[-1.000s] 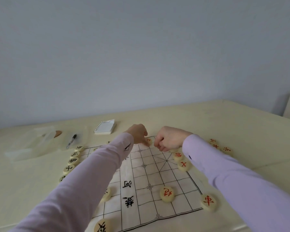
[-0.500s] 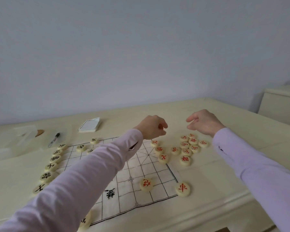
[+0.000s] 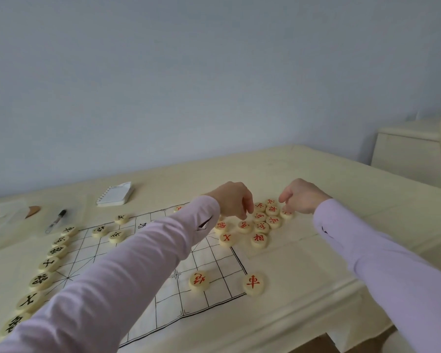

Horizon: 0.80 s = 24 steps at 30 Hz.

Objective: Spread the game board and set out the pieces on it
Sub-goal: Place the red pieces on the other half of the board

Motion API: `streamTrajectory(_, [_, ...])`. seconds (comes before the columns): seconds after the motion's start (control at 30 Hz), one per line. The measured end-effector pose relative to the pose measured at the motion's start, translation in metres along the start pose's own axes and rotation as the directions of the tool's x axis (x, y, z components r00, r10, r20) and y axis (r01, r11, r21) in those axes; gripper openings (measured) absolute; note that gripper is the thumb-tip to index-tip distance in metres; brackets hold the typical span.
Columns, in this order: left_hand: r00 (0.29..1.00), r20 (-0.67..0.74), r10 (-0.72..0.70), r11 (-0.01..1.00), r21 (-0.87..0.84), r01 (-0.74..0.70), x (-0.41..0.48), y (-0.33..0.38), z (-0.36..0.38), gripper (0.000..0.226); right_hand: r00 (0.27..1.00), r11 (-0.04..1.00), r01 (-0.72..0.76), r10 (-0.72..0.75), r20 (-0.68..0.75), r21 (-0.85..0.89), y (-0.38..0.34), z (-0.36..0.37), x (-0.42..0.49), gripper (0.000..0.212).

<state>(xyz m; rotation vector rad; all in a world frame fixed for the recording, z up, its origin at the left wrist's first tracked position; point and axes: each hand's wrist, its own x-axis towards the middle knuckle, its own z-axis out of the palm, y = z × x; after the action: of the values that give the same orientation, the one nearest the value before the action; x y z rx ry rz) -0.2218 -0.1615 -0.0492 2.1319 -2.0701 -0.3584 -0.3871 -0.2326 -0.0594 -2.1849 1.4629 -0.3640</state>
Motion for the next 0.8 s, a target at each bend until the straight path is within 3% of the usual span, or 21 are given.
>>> streamTrajectory(0.17, [0.998,0.058,-0.01,1.0,0.01,0.01,-0.001,0.001,0.001,0.027,1.0,1.0,0.009,-0.009,-0.005,0.004,0.006,0.005,0.001,0.036])
streamTrajectory(0.4, [0.999,0.01,-0.041,0.999,0.022,0.041,-0.001,-0.003,0.001,0.036,0.997,0.998,0.023,-0.018,-0.074,0.066,0.01,0.007,0.006,0.035])
streamTrajectory(0.63, [0.994,0.092,-0.051,0.998,0.031,0.048,-0.002,-0.003,0.006,0.028,0.995,0.998,0.053,-0.05,-0.085,0.028,0.009,0.011,0.013,0.034])
streamTrajectory(0.8, [0.998,0.044,-0.04,0.999,-0.017,0.04,-0.001,-0.003,0.005,0.031,0.991,0.991,0.123,-0.126,-0.043,-0.055,0.01,0.012,0.016,0.041])
